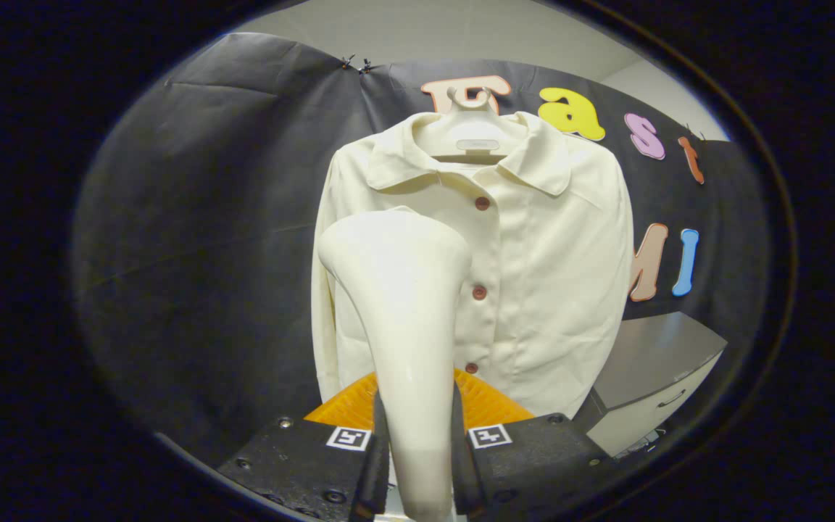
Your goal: Iron the clothes twice with a garment steamer, once on the left side and once on the right side.
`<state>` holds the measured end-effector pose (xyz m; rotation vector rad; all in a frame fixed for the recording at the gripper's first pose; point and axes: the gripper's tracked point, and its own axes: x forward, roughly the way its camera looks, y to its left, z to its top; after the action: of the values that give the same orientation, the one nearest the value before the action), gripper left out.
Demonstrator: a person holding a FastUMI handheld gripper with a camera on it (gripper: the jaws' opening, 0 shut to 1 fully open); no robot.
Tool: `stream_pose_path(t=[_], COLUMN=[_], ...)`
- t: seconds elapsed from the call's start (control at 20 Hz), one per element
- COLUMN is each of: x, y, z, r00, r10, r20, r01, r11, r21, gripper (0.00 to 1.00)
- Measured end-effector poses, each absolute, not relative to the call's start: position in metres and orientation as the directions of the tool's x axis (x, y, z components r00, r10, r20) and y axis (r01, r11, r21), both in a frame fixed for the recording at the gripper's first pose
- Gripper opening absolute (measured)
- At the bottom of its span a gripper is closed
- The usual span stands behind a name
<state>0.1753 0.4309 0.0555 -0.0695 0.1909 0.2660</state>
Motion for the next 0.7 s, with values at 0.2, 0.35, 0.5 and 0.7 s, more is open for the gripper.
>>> stream_pose_path(t=[0.2,0.35,0.5,0.7], x=[0.194,0.204,0.213,0.218], y=[0.439,0.447,0.456,0.459], z=[0.046,0.037,0.025,-0.001], r00=[0.954,0.953,0.952,0.96], r10=[0.222,0.21,0.197,0.15], r20=[-0.204,-0.22,-0.234,-0.237], r01=[-0.236,-0.23,-0.218,-0.173], r11=[0.971,0.971,0.974,0.982], r21=[-0.048,-0.067,-0.067,-0.078], gripper=[0.35,0.35,0.35,0.35])
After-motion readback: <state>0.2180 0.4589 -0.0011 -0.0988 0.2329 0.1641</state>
